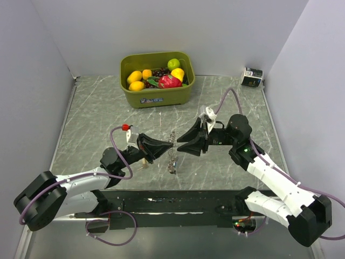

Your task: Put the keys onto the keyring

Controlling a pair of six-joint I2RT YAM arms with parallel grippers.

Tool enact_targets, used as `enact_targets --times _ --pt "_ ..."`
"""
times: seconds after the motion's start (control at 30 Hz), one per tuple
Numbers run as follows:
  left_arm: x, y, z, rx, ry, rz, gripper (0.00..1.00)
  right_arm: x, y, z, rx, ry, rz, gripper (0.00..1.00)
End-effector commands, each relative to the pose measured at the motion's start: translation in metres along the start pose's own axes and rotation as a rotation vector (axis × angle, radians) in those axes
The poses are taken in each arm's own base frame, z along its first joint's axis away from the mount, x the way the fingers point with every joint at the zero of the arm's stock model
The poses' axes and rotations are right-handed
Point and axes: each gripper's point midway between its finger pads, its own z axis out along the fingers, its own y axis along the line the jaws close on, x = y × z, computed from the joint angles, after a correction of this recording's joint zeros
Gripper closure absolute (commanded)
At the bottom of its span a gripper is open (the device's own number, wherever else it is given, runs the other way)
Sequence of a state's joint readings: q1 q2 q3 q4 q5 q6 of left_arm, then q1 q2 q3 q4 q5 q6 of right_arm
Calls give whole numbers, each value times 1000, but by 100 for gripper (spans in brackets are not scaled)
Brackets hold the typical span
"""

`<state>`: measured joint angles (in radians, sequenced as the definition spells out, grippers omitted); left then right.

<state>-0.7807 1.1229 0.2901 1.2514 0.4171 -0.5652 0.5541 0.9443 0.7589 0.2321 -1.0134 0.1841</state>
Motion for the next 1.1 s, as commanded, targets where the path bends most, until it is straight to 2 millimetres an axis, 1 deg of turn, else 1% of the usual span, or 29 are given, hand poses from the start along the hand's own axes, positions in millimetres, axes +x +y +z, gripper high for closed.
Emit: enact_targets --times 0.0,0.07,0.3,0.43,0.57,0.63,0.77,0.87,1.0,1.03,1.07 --pt "-103 -63 -9 219 -419 189 99 -3 -2 3 -3 -25 -8 50" --pt "-103 -64 -8 223 -417 191 99 -2 -3 4 -3 -24 0 51" --pt "-105 -71 -6 253 -419 199 99 7 -17 5 68 -17 29 52" --pt "-104 -73 -7 257 -421 204 99 12 -22 5 92 -8 41 52" --pt "-106 -74 -8 254 -423 213 99 19 -22 6 80 5 60 51" --pt "-106 -74 -8 255 -419 218 99 19 -22 7 66 6 63 51" --pt "-106 -76 -7 261 -413 222 99 25 -20 11 38 12 92 52" --pt "-104 -76 -7 267 -408 219 99 26 -22 11 32 9 100 57" --pt "-102 -77 -5 276 -397 213 99 20 -15 12 -2 -6 96 65" --pt "-103 -78 -5 278 -400 215 99 20 -13 12 -12 -7 97 72" --pt "-103 -79 -6 281 -402 215 99 17 -11 12 -19 -15 96 77"
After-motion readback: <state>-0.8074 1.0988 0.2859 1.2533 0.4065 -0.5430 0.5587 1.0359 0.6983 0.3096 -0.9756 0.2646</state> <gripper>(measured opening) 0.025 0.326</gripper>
